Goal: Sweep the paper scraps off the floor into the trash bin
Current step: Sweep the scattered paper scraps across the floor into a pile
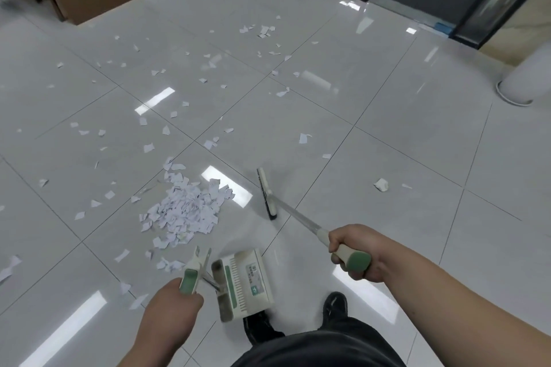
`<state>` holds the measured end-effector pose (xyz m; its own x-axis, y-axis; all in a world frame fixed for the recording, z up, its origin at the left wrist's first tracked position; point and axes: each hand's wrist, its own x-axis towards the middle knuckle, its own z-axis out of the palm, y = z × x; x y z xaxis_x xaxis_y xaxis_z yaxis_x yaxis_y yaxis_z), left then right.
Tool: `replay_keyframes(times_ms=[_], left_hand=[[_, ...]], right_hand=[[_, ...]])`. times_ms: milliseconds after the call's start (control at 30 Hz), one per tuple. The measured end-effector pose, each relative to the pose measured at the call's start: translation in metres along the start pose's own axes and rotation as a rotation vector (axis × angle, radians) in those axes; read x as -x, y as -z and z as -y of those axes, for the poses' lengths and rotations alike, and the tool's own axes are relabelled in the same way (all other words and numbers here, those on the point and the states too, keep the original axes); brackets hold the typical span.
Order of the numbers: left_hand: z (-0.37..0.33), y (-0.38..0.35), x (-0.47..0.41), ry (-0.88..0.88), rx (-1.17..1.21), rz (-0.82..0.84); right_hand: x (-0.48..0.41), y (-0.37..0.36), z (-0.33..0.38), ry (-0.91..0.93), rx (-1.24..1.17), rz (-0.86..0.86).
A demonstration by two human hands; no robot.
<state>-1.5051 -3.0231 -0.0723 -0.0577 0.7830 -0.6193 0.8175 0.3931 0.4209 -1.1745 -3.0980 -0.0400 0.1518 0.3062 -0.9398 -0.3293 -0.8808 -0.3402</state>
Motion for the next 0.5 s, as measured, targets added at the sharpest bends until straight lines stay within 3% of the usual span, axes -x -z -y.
replay_keyframes(times_ms=[500], left_hand=[[-0.142, -0.056, -0.015, -0.197, -0.085, 0.014]], right_hand=[[-0.008, 0.192, -0.004, 0.046, -0.173, -0.371]])
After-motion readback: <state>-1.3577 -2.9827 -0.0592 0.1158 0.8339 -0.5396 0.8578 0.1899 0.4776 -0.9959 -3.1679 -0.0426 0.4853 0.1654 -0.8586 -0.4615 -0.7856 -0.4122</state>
